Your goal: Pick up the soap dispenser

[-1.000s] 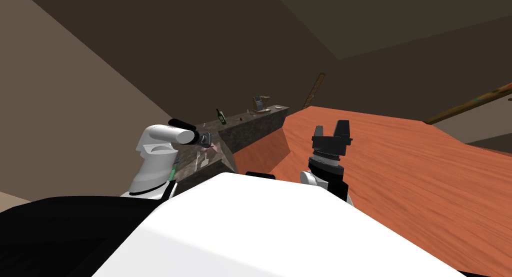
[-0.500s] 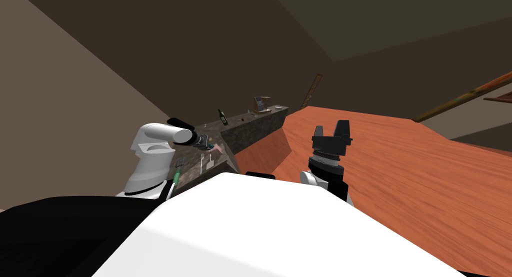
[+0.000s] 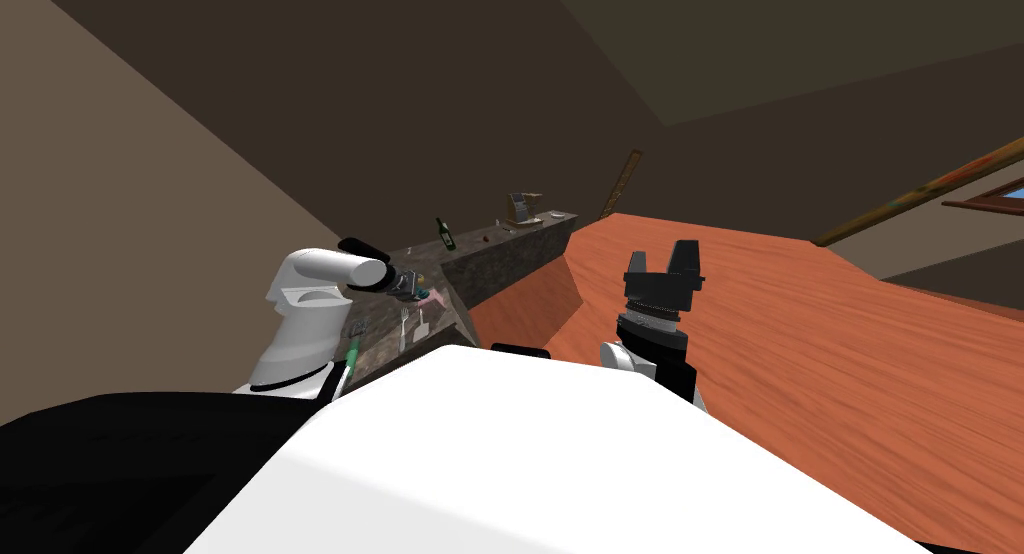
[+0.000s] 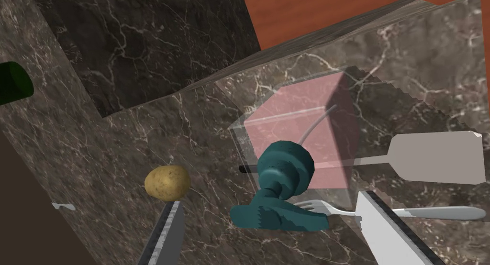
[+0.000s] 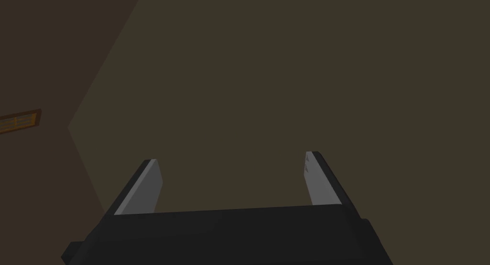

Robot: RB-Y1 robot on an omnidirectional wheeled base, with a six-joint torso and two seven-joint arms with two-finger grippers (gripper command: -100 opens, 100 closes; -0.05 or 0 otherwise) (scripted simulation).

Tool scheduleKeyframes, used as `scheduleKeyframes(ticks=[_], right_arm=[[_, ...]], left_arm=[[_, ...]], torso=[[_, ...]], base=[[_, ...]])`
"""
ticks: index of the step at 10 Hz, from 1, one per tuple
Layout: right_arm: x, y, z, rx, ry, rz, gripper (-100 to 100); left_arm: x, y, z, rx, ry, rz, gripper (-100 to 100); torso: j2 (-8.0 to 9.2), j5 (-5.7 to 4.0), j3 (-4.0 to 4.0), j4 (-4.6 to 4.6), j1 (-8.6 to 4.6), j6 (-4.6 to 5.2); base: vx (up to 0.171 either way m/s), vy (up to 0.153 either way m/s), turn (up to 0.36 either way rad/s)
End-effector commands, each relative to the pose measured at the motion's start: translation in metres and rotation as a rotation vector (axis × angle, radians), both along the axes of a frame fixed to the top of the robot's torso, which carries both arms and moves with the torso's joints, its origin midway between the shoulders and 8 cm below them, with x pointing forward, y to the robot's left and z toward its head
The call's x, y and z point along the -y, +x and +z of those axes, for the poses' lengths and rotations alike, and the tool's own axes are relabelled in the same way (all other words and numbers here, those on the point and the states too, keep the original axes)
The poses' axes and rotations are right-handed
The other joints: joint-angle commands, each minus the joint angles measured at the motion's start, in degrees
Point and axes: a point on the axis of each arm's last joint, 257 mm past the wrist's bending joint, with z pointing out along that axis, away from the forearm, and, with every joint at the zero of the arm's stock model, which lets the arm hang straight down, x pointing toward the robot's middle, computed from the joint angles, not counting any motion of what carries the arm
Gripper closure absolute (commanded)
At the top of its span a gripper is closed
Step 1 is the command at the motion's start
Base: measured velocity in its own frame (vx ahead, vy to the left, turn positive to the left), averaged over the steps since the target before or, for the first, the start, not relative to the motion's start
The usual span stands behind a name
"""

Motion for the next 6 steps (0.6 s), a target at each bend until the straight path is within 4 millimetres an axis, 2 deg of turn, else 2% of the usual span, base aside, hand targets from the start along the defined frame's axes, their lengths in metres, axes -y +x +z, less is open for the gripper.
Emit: scheduleKeyframes(ticks=[1, 2, 3, 6], right_arm=[[0.0, 0.0, 0.0, 0.0, 0.0, 0.0, 0], [0.0, 0.0, 0.0, 0.0, 0.0, 0.0, 0], [0.0, 0.0, 0.0, 0.0, 0.0, 0.0, 0], [0.0, 0.0, 0.0, 0.0, 0.0, 0.0, 0]], left_arm=[[-0.004, 0.0046, -0.0048, 0.004, 0.004, 0.0, -100], [-0.0026, 0.0026, -0.0039, 0.001, 0.002, 0.001, -100], [-0.0029, 0.0034, -0.0042, 0.003, 0.003, -0.001, 100], [-0.003, 0.004, -0.0033, 0.006, 0.004, -0.001, 100]], torso=[[0.0, 0.0, 0.0, 0.0, 0.0, 0.0], [0.01, -0.01, 0.01, 0.0, -0.02, 0.0], [0.01, -0.01, 0.01, 0.01, 0.0, 0.0], [-0.04, 0.03, -0.04, -0.04, 0.05, -0.02]], base=[[-0.006, -0.017, -0.015], [-0.003, -0.007, -0.002], [0.0, 0.0, 0.0], [0.0, 0.0, 0.0]])
